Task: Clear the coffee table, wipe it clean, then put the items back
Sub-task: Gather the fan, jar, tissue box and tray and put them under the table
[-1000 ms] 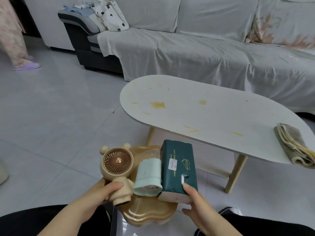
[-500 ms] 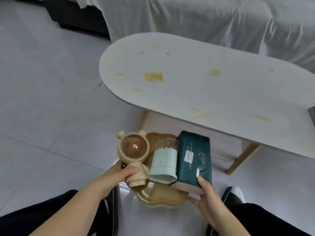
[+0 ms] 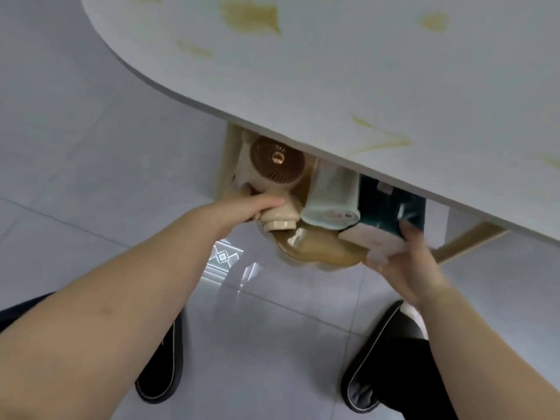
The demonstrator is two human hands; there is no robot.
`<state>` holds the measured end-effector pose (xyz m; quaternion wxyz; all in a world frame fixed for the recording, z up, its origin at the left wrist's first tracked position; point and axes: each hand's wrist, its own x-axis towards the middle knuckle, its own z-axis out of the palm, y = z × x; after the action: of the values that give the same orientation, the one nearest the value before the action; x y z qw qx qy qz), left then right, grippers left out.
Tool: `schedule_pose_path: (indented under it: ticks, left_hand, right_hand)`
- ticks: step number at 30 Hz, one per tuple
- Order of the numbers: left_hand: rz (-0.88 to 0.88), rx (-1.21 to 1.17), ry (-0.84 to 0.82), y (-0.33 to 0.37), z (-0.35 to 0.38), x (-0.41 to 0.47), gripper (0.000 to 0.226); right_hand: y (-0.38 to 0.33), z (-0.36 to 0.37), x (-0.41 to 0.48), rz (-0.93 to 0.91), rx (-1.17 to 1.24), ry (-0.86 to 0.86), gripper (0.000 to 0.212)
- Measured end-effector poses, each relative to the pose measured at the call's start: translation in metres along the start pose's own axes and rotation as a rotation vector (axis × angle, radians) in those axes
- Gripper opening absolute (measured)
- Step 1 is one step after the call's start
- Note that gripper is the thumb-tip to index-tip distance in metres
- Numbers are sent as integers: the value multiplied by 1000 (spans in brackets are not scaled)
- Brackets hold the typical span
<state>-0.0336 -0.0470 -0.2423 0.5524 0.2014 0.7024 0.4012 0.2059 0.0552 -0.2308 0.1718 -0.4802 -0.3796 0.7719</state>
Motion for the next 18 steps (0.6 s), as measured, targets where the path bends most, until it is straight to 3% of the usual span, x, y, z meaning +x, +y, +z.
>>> schedule_pose_path:
  ticks: [3,6,11,15,18]
  left_hand:
    - [10,-9,4,5,10,26,42]
    - [23,-24,-2,7,15,49,32]
    - [3,-45,-17,6,23,64,59]
    - [6,-54,-17,7,28,72,62]
    - [2,-21,-9,9,33,80,72]
  right_hand:
    - [-10,-12,19,-20,4,2,41]
    - [-15,-19,33,-23,-2,30,48]
    - [-14,-23,46,-25,-56,38,45]
    - [-18,-27,58,-40,-69,48,26]
    - [-17,-30,65,-29,-46,75,25]
